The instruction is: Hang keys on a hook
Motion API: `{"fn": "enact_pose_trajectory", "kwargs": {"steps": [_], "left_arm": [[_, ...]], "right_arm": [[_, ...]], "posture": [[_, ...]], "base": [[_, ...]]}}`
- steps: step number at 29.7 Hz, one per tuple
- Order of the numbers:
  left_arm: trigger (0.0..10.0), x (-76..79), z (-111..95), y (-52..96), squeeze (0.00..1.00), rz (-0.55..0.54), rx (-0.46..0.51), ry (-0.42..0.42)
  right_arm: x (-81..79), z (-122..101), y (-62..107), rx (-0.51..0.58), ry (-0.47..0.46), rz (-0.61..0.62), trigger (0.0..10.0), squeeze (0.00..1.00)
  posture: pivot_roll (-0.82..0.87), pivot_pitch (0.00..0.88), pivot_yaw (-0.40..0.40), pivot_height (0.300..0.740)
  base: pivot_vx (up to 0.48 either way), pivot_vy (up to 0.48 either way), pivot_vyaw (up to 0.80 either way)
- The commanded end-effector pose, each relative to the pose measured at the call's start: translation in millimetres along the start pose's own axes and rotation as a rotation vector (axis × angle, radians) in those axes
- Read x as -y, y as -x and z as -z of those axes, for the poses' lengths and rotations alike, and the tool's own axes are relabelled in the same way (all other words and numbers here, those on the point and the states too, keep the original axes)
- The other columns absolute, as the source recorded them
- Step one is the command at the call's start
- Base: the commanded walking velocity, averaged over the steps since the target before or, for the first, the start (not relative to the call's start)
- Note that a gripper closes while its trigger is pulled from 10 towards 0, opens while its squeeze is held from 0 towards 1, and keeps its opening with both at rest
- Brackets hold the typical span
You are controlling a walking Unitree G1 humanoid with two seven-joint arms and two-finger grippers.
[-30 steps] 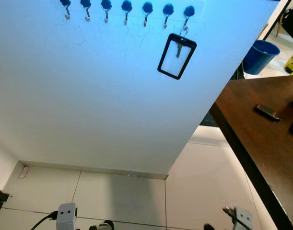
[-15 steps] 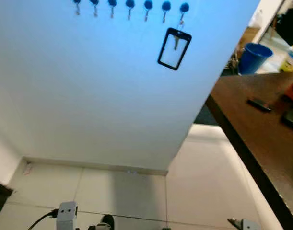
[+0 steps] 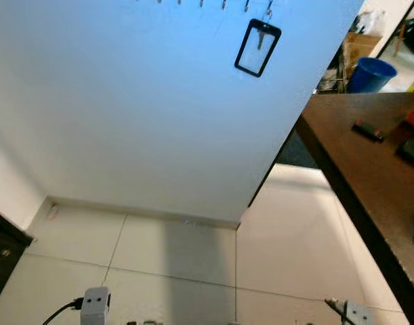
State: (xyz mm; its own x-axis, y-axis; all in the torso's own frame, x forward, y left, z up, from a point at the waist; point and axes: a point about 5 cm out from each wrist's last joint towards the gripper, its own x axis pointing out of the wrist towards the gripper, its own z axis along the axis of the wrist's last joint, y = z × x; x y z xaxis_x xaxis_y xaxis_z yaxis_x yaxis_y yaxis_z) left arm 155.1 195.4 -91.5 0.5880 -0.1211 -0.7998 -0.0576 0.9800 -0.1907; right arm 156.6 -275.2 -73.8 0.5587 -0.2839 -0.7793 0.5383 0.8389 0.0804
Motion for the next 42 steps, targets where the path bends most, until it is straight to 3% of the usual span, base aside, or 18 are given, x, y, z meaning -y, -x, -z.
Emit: {"fn": "enact_pose_trajectory", "kwargs": {"steps": [1,9,11,13,17,25,28,31,37,41,42], "left_arm": [[10.0,0.4,15.0,3.1,0.00,0.005,-0.052,0.013],[10.0,1.3,14.3,2.8,0.00,-0.001,-0.033,0.031],[10.0,-2.4,8.1,2.6,0.00,-0.016,-0.005,0.049],[10.0,-9.7,-10.8,1.6,0.00,-0.020,0.070,0.075],[10.0,-9.3,-23.6,0.4,0.00,0.018,0.120,0.072],[10.0,16.1,-81.3,1.3,0.00,0.402,0.377,0.011],[10.0,20.8,-90.1,2.7,0.00,0.461,0.417,-0.001],[10.0,34.5,-114.5,8.4,0.00,0.616,0.513,-0.087],[10.0,48.5,-147.2,18.1,0.00,0.707,0.651,-0.208],[10.0,52.9,-161.4,22.5,0.00,0.700,0.714,-0.246],[10.0,57.6,-176.5,28.3,0.00,0.693,0.784,-0.274]], "right_arm": [[8.9,3.2,1.9,-0.002,-0.030,0.034,10.0,0.00],[8.7,-3.2,0.8,0.016,-0.028,0.036,10.0,0.00],[9.4,-1.2,1.2,0.007,-0.009,0.041,10.0,0.00],[9.8,4.9,2.0,-0.021,0.036,0.046,10.0,0.00],[9.6,6.7,2.3,-0.027,0.038,0.047,10.0,0.00],[9.2,15.7,3.7,-0.062,0.053,0.045,10.0,0.00],[9.0,17.3,4.0,-0.068,0.058,0.043,10.0,0.00],[9.6,22.4,5.2,-0.085,0.071,0.042,10.0,0.00],[10.8,24.8,5.9,-0.093,0.081,0.043,10.0,0.00],[10.4,23.2,5.5,-0.089,0.090,0.038,10.0,0.00],[9.5,20.6,4.8,-0.082,0.096,0.032,10.0,0.00]], "posture": [[0.04,0.079,0.008,0.740],[0.04,0.085,0.005,0.740],[0.05,0.086,0.002,0.740],[0.05,0.088,0.001,0.740],[0.05,0.088,0.001,0.740],[0.05,0.092,0.005,0.740],[0.05,0.093,0.005,0.740],[0.06,0.093,0.004,0.740],[0.06,0.091,0.004,0.740],[0.05,0.091,0.002,0.740],[0.05,0.092,0.001,0.740]], "base": [[-0.277,0.000,0.00],[-0.274,0.000,0.00],[-0.274,0.000,-0.43],[-0.259,0.000,-0.80],[-0.062,0.000,-0.80],[0.000,0.000,-0.80],[0.000,0.000,-0.80],[0.000,0.000,-0.80],[0.000,0.000,-0.80],[0.000,0.000,-0.80],[0.000,0.000,-0.80]]}}
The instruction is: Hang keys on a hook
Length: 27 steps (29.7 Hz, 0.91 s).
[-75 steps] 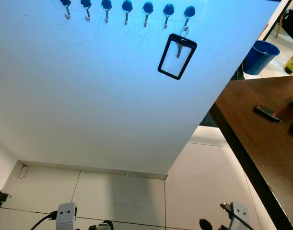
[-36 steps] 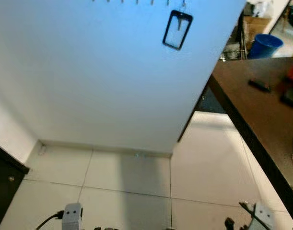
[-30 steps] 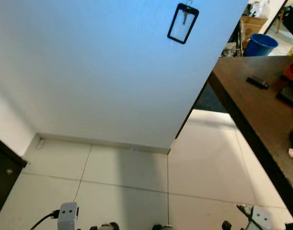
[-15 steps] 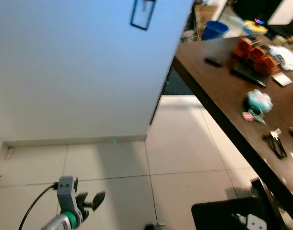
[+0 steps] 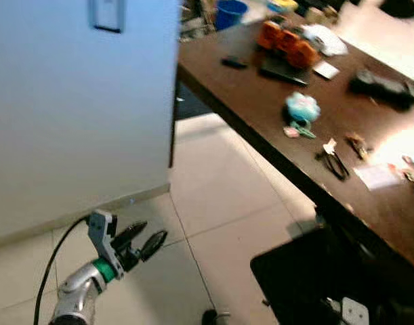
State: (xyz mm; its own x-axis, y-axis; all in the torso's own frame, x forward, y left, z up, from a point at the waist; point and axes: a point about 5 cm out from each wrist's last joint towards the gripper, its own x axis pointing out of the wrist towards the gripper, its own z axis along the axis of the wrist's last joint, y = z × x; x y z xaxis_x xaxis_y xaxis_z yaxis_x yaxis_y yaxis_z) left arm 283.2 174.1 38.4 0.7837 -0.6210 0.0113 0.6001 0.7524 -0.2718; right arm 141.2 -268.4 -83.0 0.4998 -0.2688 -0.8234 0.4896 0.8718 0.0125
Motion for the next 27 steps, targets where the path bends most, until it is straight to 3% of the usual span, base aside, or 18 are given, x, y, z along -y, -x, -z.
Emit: {"fn": "enact_pose_trajectory", "kwargs": {"steps": [1,5,10,16,19,27], "left_arm": [[10.0,2.9,-9.4,-6.2,0.00,0.001,0.047,-0.044],[10.0,2.5,-14.9,-8.7,0.00,-0.008,0.067,-0.063],[10.0,23.6,-38.3,-42.6,0.00,-0.017,0.176,-0.104],[10.0,30.2,-40.0,-53.6,0.00,-0.090,0.188,-0.145],[10.0,40.7,-43.2,-62.1,0.00,-0.095,0.191,-0.185],[10.0,50.2,-48.9,-66.5,0.00,-0.106,0.208,-0.261]], "right_arm": [[5.6,1.7,0.9,-0.007,0.012,0.010,10.0,0.00],[5.3,0.9,0.8,-0.005,0.017,0.007,10.0,0.00],[-1.5,-1.3,-0.4,-0.005,0.060,-0.009,10.0,0.00],[-3.0,-3.1,-0.8,0.001,0.047,-0.010,10.0,0.00],[-3.7,-2.9,-0.9,0.002,0.046,-0.011,10.0,0.00],[-2.9,-0.8,-0.5,-0.002,0.049,-0.009,10.0,0.00]], "posture": [[0.05,0.092,0.000,0.740],[0.05,0.092,0.000,0.740],[0.06,0.089,-0.002,0.740],[0.06,0.089,0.001,0.740],[0.05,0.090,0.007,0.740],[0.05,0.091,0.008,0.740]], "base": [[0.000,0.000,-0.80],[0.000,0.000,-0.80],[0.000,0.000,-0.80],[0.000,0.000,-0.80],[0.000,0.000,-0.80],[0.000,0.000,-0.80]]}}
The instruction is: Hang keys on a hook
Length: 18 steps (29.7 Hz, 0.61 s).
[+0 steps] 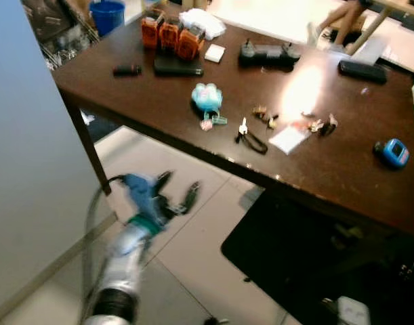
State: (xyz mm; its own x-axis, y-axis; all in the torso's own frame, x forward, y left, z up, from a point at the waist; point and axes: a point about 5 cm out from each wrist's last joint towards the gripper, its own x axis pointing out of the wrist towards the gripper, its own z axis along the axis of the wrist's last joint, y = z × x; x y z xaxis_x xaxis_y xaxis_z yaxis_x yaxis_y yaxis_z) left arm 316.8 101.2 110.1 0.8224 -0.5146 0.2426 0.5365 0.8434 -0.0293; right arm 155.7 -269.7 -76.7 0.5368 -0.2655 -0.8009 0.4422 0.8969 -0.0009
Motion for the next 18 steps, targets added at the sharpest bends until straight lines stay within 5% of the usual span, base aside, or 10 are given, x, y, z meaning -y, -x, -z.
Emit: {"fn": "enact_pose_trajectory", "kwargs": {"steps": [1,15,18], "left_arm": [[10.0,-3.5,9.3,8.1,0.00,-0.040,-0.053,-0.019],[10.0,-5.8,2.9,5.0,0.00,-0.056,-0.050,-0.096],[10.0,-3.0,-0.5,1.1,0.00,-0.058,-0.034,-0.106]], "right_arm": [[2.0,13.6,2.4,-0.041,-0.001,0.009,10.0,0.00],[-2.2,8.5,0.9,-0.031,0.021,-0.005,10.0,0.00],[-4.2,4.9,0.1,-0.023,0.031,-0.012,10.0,0.00]], "posture": [[0.05,0.090,0.008,0.740],[0.06,0.079,-0.006,0.740],[0.06,0.075,-0.015,0.740]], "base": [[0.000,0.000,-0.80],[0.000,0.000,-0.80],[0.000,0.000,0.00]]}}
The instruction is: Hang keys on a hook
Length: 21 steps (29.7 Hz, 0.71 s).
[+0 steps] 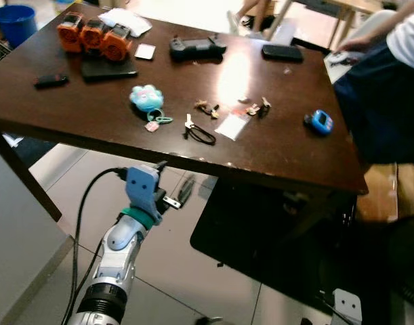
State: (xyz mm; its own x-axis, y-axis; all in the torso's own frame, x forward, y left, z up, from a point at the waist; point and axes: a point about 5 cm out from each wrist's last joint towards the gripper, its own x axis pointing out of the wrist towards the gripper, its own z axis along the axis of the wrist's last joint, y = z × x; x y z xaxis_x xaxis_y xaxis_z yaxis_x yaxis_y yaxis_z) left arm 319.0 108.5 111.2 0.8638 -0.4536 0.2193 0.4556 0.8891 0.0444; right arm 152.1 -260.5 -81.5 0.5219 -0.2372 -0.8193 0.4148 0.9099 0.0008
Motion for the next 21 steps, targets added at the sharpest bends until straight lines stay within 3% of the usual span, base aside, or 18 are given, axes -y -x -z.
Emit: {"fn": "enact_pose_trajectory", "kwargs": {"steps": [1,6,15,21], "left_arm": [[10.0,5.1,-0.2,-1.3,0.00,0.016,-0.004,-0.016],[10.0,10.7,2.8,-4.2,0.00,0.033,-0.043,-0.016],[10.0,13.7,-1.2,-5.6,0.00,0.045,-0.032,-0.029],[10.0,14.9,-3.5,-7.2,0.00,0.059,-0.022,-0.025]], "right_arm": [[2.1,-4.6,-0.4,0.010,0.011,0.005,10.0,0.00],[-6.6,-6.6,-1.2,0.017,0.075,-0.057,10.0,0.00],[-10.6,-3.2,-1.1,0.006,0.096,-0.075,10.0,0.00],[-10.1,-1.6,-0.9,-0.005,0.099,-0.076,10.0,0.00]], "posture": [[0.06,0.075,-0.015,0.740],[0.06,0.075,-0.024,0.740],[0.06,0.072,-0.020,0.740],[0.06,0.065,-0.016,0.740]], "base": [[0.000,0.000,0.00],[0.289,0.000,0.00],[0.430,0.000,0.00],[0.434,0.000,-0.79]]}}
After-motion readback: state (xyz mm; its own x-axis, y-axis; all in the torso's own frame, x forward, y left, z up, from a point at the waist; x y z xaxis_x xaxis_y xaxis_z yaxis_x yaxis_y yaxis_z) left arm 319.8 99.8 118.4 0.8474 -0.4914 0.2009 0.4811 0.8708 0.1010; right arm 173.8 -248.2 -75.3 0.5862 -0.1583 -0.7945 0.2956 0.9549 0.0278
